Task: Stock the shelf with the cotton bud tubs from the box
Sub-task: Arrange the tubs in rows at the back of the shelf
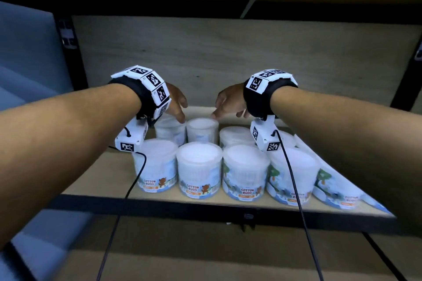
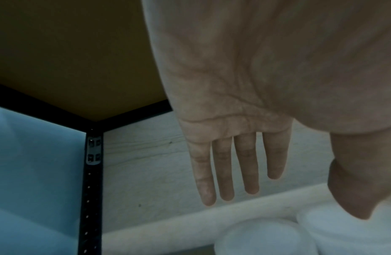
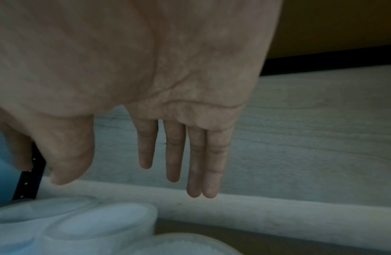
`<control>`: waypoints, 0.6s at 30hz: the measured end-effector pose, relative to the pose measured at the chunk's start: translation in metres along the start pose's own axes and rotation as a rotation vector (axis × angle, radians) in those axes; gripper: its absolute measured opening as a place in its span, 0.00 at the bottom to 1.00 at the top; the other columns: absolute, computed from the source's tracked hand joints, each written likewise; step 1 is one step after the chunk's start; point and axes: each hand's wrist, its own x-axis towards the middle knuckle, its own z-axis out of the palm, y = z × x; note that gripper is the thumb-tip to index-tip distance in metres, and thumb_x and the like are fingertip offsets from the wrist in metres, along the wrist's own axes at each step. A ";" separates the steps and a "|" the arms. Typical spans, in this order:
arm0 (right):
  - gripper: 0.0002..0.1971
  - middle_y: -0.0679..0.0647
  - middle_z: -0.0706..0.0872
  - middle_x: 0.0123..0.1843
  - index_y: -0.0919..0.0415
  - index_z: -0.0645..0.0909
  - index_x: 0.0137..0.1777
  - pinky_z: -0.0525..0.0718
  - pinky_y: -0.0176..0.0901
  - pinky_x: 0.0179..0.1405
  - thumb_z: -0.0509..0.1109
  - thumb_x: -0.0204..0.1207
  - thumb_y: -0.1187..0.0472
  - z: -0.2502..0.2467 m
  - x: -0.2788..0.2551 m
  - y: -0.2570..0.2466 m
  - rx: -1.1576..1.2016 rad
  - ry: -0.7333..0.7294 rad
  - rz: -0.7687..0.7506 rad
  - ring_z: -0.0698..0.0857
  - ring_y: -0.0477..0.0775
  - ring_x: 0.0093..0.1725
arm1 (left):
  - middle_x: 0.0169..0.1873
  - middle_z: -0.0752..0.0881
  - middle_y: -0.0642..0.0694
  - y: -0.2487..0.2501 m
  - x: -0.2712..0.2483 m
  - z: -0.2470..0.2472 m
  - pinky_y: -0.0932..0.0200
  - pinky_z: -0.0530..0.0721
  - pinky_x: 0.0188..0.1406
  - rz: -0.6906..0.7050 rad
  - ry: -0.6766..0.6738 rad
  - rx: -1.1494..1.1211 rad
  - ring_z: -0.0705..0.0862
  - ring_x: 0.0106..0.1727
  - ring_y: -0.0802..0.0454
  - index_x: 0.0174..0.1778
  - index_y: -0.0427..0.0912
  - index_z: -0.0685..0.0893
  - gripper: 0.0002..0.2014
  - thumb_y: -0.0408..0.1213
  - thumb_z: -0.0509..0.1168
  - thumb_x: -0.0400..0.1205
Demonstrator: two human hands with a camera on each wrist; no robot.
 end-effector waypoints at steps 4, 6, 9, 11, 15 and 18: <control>0.32 0.57 0.78 0.72 0.59 0.73 0.77 0.81 0.55 0.68 0.70 0.79 0.42 0.002 0.016 -0.023 -0.049 -0.004 -0.021 0.83 0.61 0.66 | 0.73 0.77 0.50 -0.019 -0.001 -0.001 0.58 0.72 0.69 0.004 -0.054 -0.032 0.76 0.73 0.49 0.80 0.53 0.71 0.34 0.50 0.73 0.78; 0.33 0.58 0.79 0.72 0.59 0.74 0.76 0.82 0.56 0.67 0.70 0.77 0.40 0.005 0.026 -0.031 -0.056 -0.026 -0.019 0.83 0.62 0.65 | 0.74 0.76 0.50 -0.024 -0.002 0.001 0.58 0.73 0.70 0.018 -0.069 -0.025 0.76 0.73 0.50 0.81 0.53 0.69 0.35 0.48 0.73 0.78; 0.35 0.60 0.80 0.70 0.57 0.75 0.75 0.86 0.61 0.61 0.73 0.73 0.38 0.011 0.039 -0.041 -0.053 -0.056 -0.008 0.86 0.66 0.61 | 0.76 0.75 0.51 -0.029 0.001 0.006 0.58 0.72 0.72 0.040 -0.087 -0.025 0.76 0.73 0.51 0.81 0.55 0.67 0.37 0.47 0.75 0.77; 0.35 0.58 0.79 0.70 0.56 0.74 0.76 0.86 0.62 0.61 0.75 0.73 0.40 0.015 0.047 -0.047 -0.052 -0.066 0.000 0.85 0.66 0.61 | 0.77 0.74 0.51 -0.032 0.002 0.008 0.59 0.71 0.72 0.054 -0.080 -0.027 0.75 0.74 0.51 0.82 0.56 0.66 0.39 0.47 0.76 0.76; 0.34 0.57 0.79 0.70 0.56 0.77 0.73 0.87 0.60 0.60 0.77 0.71 0.40 0.020 0.060 -0.054 -0.106 -0.098 0.006 0.85 0.64 0.58 | 0.79 0.71 0.53 -0.033 0.007 0.012 0.53 0.76 0.73 0.087 -0.120 -0.007 0.77 0.72 0.51 0.83 0.59 0.64 0.41 0.40 0.76 0.75; 0.34 0.55 0.82 0.68 0.55 0.80 0.70 0.86 0.57 0.60 0.78 0.68 0.38 0.023 0.070 -0.057 -0.179 -0.122 0.000 0.85 0.61 0.59 | 0.80 0.70 0.53 -0.036 0.013 0.017 0.50 0.77 0.72 0.113 -0.187 -0.032 0.76 0.70 0.52 0.82 0.61 0.64 0.42 0.35 0.75 0.74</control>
